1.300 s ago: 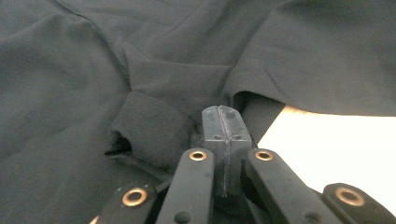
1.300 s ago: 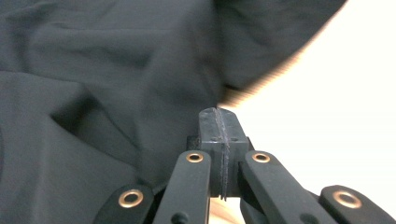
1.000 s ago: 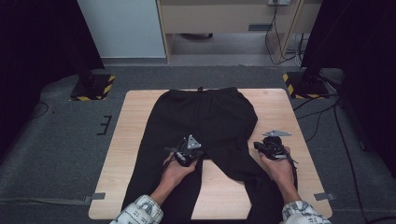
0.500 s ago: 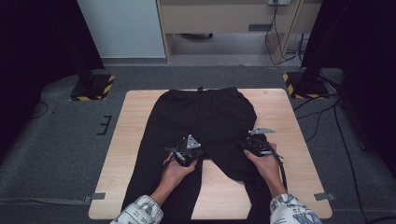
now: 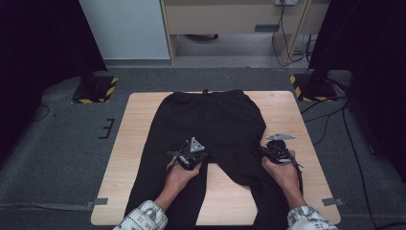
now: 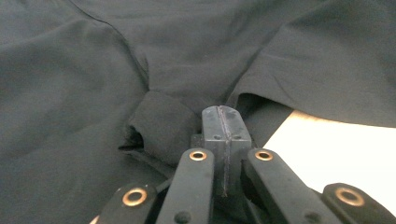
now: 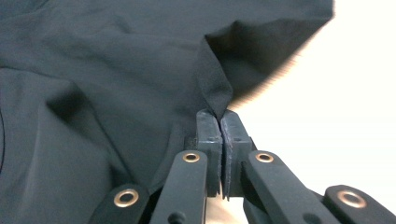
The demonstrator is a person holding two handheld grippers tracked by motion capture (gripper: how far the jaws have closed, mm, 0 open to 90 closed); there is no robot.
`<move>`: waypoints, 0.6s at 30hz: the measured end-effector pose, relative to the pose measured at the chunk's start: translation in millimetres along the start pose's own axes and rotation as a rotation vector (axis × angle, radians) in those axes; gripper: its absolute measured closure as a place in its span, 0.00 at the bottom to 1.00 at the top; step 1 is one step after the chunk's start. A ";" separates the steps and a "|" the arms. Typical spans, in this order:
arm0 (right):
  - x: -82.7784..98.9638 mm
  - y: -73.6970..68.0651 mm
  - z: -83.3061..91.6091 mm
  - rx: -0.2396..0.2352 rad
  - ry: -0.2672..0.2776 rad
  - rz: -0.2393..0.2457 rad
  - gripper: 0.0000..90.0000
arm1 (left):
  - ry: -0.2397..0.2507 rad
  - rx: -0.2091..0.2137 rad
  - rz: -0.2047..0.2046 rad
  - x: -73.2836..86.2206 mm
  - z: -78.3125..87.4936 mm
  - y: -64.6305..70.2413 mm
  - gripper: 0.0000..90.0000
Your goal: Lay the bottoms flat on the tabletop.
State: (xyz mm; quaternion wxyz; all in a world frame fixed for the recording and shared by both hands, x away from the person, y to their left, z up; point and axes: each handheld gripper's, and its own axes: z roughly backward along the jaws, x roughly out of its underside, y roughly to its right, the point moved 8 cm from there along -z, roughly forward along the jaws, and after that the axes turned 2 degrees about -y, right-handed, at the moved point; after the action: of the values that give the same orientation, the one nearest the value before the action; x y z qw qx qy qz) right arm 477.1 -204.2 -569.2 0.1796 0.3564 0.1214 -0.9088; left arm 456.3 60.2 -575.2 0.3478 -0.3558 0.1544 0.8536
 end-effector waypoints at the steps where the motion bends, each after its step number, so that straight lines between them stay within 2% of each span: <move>1: 2.5 7.2 5.0 0.012 -0.001 -0.014 0.98 | 0.002 -0.001 0.003 -0.2 0.4 -0.8 1.00; 5: 11.1 29.6 20.7 0.026 0.000 -0.057 0.98 | 0.016 0.018 0.009 -2.5 1.6 1.6 1.00; 7: 13.3 37.4 27.5 0.034 0.003 -0.065 0.98 | 0.013 0.022 -0.014 -4.1 1.6 8.0 1.00; 11: 11.7 54.7 34.1 0.110 0.002 -0.074 0.98 | -0.010 0.038 -0.039 -1.6 -1.3 16.8 1.00; 12: 10.2 56.6 32.5 0.119 0.006 -0.078 0.98 | -0.015 0.042 -0.038 -0.5 -2.4 17.5 1.00; 18: 10.9 43.0 18.4 0.079 -0.018 -0.065 0.93 | -0.019 0.045 -0.043 0.6 -3.2 19.3 1.00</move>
State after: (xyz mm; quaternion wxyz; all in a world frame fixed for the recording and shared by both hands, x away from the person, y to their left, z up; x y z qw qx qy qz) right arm 476.3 -252.2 -567.5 0.1366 0.3511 0.0953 -0.9214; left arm 444.0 45.2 -577.5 0.3756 -0.3430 0.1626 0.8455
